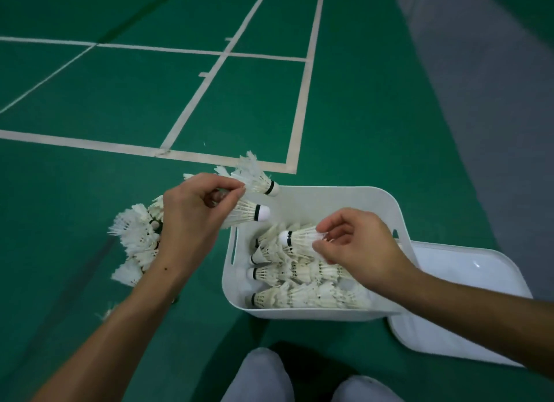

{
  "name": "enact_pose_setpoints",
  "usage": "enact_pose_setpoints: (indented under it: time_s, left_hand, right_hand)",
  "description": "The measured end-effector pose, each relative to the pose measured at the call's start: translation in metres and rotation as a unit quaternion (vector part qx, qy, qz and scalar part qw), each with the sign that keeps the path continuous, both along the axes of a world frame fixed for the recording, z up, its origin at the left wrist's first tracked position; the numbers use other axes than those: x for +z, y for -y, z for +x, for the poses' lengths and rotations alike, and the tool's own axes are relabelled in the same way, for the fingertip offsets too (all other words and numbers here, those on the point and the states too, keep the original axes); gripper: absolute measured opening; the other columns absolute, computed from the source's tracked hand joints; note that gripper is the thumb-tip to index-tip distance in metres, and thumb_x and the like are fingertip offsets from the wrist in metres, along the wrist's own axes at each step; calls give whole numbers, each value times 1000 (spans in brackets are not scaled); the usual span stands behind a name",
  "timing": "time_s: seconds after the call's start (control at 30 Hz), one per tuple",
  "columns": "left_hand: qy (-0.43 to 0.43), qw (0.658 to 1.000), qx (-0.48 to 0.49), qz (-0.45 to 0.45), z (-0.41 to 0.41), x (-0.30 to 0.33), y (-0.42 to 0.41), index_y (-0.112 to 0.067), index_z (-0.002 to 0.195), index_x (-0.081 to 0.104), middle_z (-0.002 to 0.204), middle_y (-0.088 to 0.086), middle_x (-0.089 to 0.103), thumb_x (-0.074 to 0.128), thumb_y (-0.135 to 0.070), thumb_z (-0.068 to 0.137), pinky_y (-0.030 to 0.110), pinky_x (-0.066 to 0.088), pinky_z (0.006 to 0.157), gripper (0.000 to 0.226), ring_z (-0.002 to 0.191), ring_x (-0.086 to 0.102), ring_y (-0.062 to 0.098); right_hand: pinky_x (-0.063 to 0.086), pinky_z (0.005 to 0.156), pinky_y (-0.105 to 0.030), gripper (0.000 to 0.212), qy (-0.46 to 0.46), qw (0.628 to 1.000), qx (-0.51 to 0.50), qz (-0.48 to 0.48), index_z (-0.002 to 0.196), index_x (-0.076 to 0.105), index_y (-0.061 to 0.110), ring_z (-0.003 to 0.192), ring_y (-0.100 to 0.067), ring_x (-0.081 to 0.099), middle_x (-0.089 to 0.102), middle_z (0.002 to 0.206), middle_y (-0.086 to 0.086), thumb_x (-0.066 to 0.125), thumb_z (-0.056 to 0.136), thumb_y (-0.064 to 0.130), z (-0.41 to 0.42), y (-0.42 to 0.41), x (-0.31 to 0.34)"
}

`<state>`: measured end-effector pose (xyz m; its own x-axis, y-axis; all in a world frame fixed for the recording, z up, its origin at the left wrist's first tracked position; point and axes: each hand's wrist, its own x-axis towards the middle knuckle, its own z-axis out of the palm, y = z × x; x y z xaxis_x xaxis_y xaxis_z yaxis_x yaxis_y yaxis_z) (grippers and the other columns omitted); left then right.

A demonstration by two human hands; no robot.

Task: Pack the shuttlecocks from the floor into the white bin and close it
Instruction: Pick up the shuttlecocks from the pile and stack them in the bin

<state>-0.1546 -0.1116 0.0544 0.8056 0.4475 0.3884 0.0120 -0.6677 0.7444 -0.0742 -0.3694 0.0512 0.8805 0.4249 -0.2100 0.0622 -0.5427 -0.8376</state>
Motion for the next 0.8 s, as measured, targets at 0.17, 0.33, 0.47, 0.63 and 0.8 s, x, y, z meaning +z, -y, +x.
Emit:
enact_pose_setpoints:
  time_s: [0.17, 0.33, 0.47, 0.63, 0.8]
  left_hand:
    - [8, 1000, -15, 14, -5, -5, 1, -18, 96, 83, 84, -13, 74, 82, -16, 91, 20, 51, 67, 6, 72, 64, 4]
    - [1, 999, -23, 24, -6, -12, 3, -14, 98, 82, 88, -9, 75, 82, -15, 91, 13, 49, 70, 7, 76, 65, 0]
    - [-2, 999, -25, 37, -1, -13, 4, -13, 98, 82, 90, -7, 75, 82, -14, 91, 10, 47, 72, 6, 77, 64, -2]
    - [-22, 996, -54, 67, -2, -16, 6, -13, 96, 82, 90, -8, 74, 82, -14, 91, 9, 47, 70, 5, 78, 67, 0]
    - [-45, 992, -87, 76, -8, -18, 2, -15, 96, 83, 91, -8, 75, 83, -17, 89, 15, 52, 70, 7, 77, 69, 7]
  right_hand:
    - [62, 79, -32, 19, -13, 994, 76, -76, 100, 78, 21, 79, -7, 71, 75, 86, 5, 77, 82, 14, -11, -33, -54]
    - [60, 76, -24, 21, -5, 979, 162, -122, 103, 81, 16, 81, -9, 71, 76, 88, 4, 76, 83, 10, -20, -73, -84]
    - [62, 78, -31, 15, -22, 973, 173, -151, 95, 80, 14, 81, -16, 71, 78, 92, -2, 75, 83, 7, -13, -93, -105]
    - [66, 72, -33, 11, -128, 971, 156, -131, 93, 79, 10, 66, -19, 72, 76, 82, -2, 85, 83, 10, -5, -103, -119]
    - [66, 67, -36, 22, -183, 972, 141, -37, 110, 75, 15, 76, -23, 77, 79, 94, -8, 82, 90, 21, 9, -80, -93]
